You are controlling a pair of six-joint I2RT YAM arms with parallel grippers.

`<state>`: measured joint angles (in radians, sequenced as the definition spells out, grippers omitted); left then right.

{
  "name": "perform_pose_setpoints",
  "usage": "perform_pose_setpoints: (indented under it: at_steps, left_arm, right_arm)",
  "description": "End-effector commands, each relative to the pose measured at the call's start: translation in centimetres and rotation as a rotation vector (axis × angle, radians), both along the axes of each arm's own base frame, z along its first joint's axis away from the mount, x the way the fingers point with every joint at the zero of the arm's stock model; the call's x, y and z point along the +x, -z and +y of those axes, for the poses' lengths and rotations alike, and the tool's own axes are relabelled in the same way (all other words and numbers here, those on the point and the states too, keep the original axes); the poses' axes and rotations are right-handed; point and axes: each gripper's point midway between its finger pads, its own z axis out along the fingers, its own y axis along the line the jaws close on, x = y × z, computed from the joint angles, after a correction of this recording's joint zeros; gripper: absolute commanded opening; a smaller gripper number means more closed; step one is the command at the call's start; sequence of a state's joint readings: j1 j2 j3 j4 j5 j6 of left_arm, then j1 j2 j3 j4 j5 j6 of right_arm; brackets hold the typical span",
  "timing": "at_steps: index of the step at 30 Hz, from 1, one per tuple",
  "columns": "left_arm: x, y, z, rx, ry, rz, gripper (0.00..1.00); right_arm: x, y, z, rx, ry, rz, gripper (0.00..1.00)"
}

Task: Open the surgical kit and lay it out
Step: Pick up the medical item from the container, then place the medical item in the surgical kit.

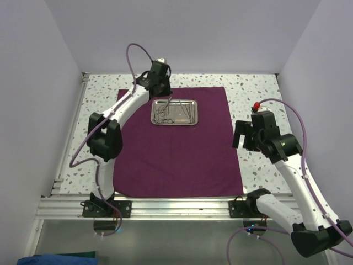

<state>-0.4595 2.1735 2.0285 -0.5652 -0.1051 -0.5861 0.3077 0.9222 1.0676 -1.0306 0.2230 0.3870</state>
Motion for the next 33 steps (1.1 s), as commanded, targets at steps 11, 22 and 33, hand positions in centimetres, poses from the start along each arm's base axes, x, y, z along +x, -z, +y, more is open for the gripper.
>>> perform_pose_setpoints:
  at_steps: [11,22,33]
  left_arm:
    - [-20.3,5.9,8.9,0.134,-0.013,0.156,0.0]
    - [-23.5,9.9,11.1,0.18,-0.067,0.232,0.59]
    - [-15.2,1.3,8.8,0.252,-0.021,0.054,0.78]
  right_arm:
    - [2.1,-0.8,3.0,0.101,-0.107,-0.034,0.98]
    - [2.8,-0.9,3.5,0.105,-0.115,-0.028,0.98]
    - [1.1,-1.2,2.0,0.074,-0.071,-0.044,0.98]
